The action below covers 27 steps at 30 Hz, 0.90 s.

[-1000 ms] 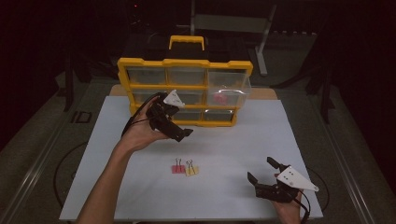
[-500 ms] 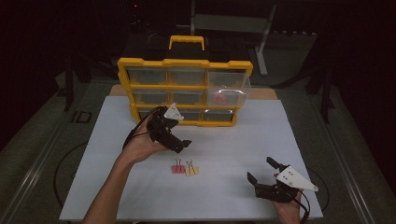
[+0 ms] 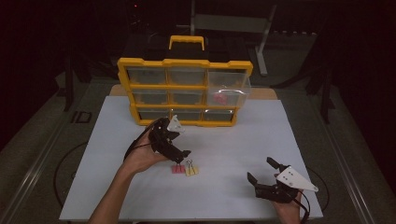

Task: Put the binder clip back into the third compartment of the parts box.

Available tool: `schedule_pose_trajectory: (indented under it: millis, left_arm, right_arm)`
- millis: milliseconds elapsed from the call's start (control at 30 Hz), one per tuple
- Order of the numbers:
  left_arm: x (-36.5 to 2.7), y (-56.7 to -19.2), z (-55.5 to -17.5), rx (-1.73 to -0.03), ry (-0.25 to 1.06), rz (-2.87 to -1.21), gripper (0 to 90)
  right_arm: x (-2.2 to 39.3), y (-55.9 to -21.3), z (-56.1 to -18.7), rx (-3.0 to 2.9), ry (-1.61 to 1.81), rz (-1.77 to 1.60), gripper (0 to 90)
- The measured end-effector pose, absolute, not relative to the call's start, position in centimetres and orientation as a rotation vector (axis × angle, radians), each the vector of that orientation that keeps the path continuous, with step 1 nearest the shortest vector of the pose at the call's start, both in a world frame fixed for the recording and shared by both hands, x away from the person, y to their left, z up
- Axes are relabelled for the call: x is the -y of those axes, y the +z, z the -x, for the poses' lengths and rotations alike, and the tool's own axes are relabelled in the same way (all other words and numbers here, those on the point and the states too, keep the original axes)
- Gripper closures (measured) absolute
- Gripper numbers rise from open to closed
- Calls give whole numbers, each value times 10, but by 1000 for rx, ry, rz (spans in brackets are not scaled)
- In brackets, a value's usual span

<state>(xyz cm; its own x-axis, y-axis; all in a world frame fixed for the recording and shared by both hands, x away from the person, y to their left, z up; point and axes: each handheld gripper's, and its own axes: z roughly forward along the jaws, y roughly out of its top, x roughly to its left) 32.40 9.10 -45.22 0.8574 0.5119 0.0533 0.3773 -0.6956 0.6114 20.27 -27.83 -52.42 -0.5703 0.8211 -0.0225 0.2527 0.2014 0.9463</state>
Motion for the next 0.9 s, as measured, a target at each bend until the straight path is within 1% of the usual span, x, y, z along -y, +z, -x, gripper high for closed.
schedule_pose_trajectory:
  millis: [200, 633, 900]
  left_arm:
    - [-88, -462, -321, -637, 270, -2430, 49]
    - [-82, -479, -316, -612, 247, -2477, 125]
    - [-79, -483, -316, -601, 239, -2496, 197]
  right_arm:
    - [278, -524, -203, -1942, 1372, -997, 88]
    - [278, -524, -202, -1942, 1371, -998, 88]
    - [278, -524, -202, -1943, 1369, -997, 88]
